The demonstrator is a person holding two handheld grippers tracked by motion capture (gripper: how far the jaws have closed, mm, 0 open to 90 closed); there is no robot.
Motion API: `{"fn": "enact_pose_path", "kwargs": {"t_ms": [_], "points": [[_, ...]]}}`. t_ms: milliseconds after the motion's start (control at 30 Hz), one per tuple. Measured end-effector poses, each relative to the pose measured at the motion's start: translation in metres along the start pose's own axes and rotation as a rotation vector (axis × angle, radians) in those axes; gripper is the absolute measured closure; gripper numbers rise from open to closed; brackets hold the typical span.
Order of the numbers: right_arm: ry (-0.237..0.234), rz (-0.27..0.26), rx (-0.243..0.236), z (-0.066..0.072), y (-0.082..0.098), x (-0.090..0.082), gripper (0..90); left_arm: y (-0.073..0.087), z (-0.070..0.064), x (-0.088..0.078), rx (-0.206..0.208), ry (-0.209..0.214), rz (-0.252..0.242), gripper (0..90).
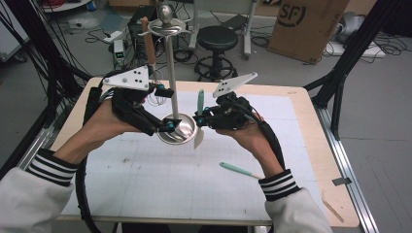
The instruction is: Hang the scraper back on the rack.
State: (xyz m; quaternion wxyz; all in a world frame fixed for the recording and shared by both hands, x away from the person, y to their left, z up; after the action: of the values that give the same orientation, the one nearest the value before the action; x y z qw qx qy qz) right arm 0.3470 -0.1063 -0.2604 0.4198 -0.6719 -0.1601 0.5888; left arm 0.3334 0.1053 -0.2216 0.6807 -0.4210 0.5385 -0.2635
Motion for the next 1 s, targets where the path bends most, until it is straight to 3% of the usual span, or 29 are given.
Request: {"fn": "enact_pose_path", "kwargs": {"t_ms": [233, 500, 1000], "points": [[-0.001, -0.006, 0.0, 0.002, -0.002, 0.0, 78.4, -0.009, 0.0, 0.004, -0.005, -0.021, 0.005, 15.0], [0.002, -0.008, 0.012, 0.002, -0.002, 0.0, 78.3, -0.012, 0.003, 0.009, -0.03, -0.049, 0.01, 24.4], [-0.003, -0.008, 0.019, 0.005, -0.008, 0.007, 78.4, -0.016, 0.002, 0.02, -0.039, -0.04, 0.016, 33.9]]}}
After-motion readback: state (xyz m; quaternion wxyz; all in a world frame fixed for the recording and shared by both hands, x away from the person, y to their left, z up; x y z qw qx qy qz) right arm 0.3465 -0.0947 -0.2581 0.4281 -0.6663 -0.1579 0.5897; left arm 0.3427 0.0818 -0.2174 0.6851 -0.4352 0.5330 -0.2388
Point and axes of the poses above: each handheld gripper's, and its own axes: x roughly forward along the jaws, y roughly out of its underside, z roughly to its left, the point moved 3 cm from there along x, roughly forward along the jaws, and after that the axes turned 7 degrees about z, right-handed, at the moved point
